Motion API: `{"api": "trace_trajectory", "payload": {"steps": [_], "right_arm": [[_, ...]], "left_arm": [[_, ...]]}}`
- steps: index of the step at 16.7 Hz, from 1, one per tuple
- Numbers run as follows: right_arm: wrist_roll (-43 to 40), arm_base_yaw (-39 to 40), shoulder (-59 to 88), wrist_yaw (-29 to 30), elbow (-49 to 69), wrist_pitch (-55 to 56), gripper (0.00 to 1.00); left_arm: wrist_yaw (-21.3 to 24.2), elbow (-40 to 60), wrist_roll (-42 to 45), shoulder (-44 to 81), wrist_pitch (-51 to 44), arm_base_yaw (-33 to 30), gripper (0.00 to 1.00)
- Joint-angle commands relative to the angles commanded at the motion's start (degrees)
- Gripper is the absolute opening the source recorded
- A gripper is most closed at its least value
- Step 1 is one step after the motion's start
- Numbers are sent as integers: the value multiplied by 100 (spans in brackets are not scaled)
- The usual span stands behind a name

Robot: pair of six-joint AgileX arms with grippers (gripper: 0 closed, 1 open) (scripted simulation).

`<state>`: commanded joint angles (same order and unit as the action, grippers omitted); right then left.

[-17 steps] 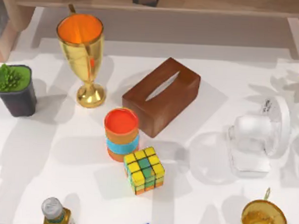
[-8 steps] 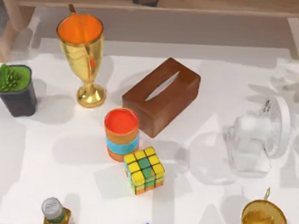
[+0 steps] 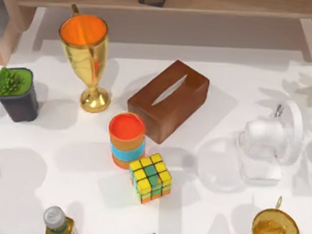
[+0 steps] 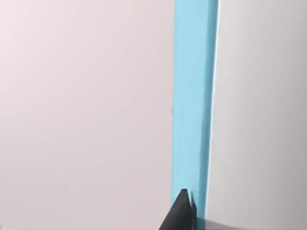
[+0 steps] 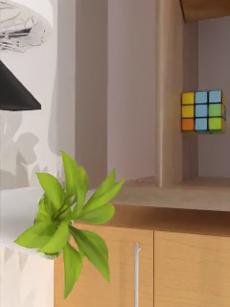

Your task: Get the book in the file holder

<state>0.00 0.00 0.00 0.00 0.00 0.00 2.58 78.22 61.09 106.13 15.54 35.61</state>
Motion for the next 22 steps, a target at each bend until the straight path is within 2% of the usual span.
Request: {"api": "trace_trajectory", "payload": {"steps": [3,5,9,12,15,22], "right_arm": [[0,0,0,0,0,0,100],[0,0,0,0,0,0,100],[0,0,0,0,0,0,100],[0,0,0,0,0,0,100],[0,0,0,0,0,0,100],[0,0,0,0,0,0,100]], "left_arm": [[613,-1064,1251,144,535,508,0],[1079,-1647,2005,168,919,588,0],[2060,-2323,3190,72,1696,118,0],[2613,-2486,3717,140,2115,-409,0],[2808,-2487,3880,306,2255,-669,0],[2740,-2299,3855,400,2241,-704,0]]}}
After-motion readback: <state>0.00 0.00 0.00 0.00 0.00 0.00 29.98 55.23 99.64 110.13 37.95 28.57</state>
